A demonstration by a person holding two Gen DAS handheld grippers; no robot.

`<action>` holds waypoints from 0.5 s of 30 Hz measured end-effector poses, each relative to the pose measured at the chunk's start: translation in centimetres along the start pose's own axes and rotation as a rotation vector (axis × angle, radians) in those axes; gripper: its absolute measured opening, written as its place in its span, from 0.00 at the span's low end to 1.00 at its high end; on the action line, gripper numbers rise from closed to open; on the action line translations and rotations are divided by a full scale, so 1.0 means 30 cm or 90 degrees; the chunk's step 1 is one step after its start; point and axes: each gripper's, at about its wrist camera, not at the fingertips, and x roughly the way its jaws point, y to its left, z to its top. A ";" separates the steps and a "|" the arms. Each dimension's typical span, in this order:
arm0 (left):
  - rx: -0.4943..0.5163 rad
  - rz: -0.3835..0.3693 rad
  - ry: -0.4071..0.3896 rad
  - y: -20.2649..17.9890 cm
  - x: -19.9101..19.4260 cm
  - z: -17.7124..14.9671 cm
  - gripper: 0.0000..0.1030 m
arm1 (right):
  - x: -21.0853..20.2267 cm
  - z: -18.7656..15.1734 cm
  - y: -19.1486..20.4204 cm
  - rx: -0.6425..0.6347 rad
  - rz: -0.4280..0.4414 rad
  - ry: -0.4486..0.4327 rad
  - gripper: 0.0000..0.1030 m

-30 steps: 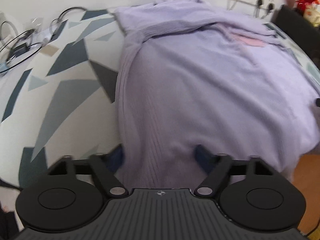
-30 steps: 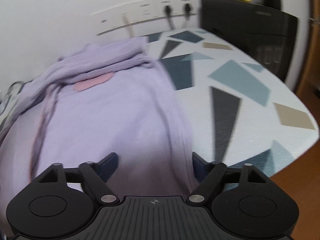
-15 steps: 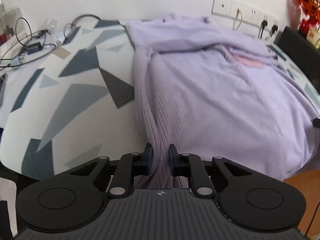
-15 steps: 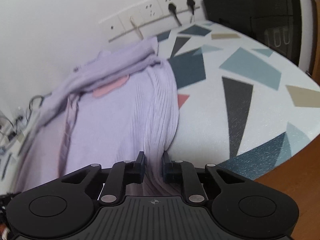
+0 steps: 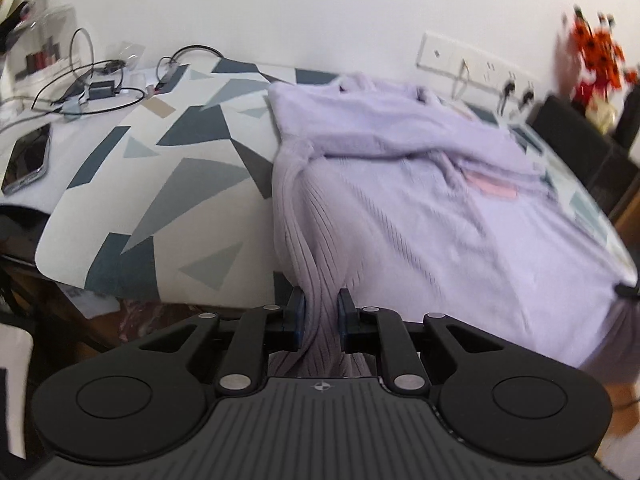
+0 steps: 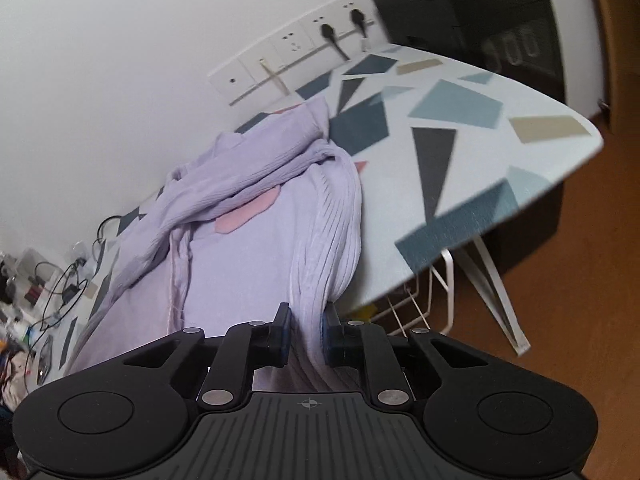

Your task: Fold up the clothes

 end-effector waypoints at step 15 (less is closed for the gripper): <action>-0.072 -0.036 -0.183 0.012 0.079 0.437 0.15 | 0.069 0.435 0.230 -0.049 0.067 -0.165 0.13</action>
